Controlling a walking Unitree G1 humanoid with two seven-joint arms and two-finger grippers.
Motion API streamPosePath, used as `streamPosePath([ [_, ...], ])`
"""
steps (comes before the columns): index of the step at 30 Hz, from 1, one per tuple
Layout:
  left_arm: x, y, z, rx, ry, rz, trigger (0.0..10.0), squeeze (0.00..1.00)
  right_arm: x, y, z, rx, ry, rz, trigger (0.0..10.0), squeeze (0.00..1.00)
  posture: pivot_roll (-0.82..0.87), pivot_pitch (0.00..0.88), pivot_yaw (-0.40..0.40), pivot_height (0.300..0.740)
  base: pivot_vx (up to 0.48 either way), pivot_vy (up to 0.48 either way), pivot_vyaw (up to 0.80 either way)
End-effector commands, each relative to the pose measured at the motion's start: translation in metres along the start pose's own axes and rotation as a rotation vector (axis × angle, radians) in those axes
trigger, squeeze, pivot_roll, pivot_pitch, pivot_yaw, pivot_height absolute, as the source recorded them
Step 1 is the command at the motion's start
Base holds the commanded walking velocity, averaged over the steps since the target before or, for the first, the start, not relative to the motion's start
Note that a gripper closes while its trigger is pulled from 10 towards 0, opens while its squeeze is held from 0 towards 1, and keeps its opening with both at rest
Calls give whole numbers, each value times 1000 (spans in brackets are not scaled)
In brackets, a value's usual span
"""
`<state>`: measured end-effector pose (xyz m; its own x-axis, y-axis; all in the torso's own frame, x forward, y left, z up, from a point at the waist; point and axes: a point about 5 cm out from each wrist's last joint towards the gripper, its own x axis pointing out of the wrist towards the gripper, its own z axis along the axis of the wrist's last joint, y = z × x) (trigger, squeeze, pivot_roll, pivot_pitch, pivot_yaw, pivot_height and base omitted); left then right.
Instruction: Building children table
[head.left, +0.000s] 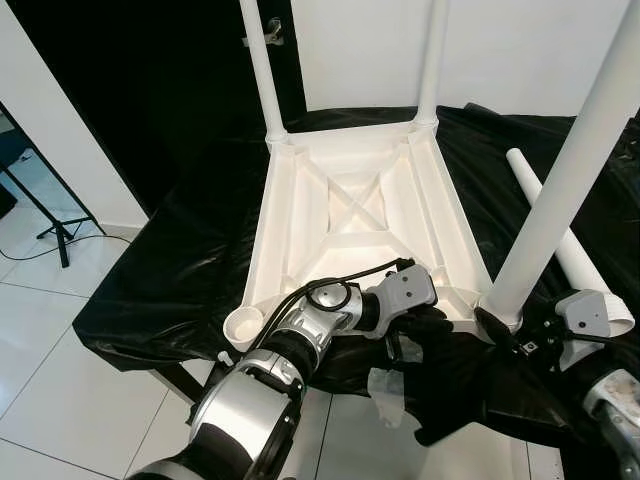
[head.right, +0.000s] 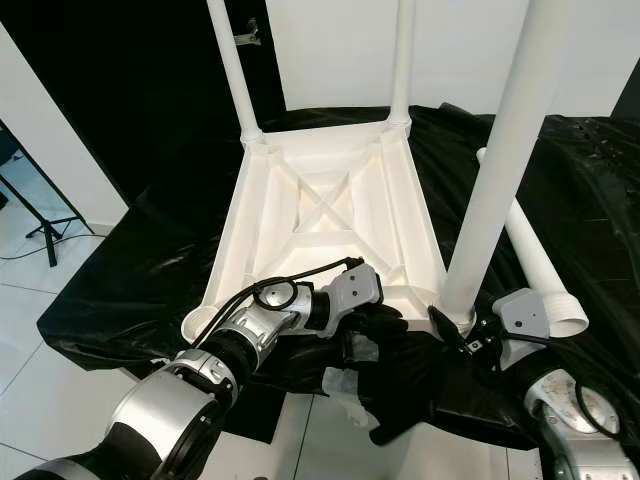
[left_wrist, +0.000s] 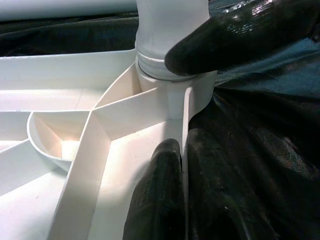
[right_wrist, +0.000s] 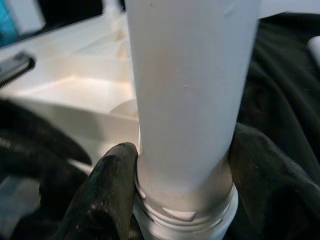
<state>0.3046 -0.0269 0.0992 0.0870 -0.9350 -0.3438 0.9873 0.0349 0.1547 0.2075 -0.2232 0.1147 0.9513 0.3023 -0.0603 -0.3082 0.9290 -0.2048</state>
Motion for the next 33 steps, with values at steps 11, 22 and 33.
streamPosePath([
  [11, -3, -12, -40, -131, 129, 103, 10000, 0, 0, 21, -12, 125, -63, -520, 0, 0, 15, 0, 81, 740, 0, 0, 0],
  [22, -2, -13, -39, -131, 130, 101, 10000, 0, 5, 20, -7, 121, -92, -445, 10000, 1000, 6, 0, 86, 740, 0, 0, 0],
  [33, -1, -12, -37, -129, 126, 103, 10000, 0, 7, 4, 3, -20, -79, -88, 10000, 0, 1, 0, 80, 740, 0, 0, 0],
])
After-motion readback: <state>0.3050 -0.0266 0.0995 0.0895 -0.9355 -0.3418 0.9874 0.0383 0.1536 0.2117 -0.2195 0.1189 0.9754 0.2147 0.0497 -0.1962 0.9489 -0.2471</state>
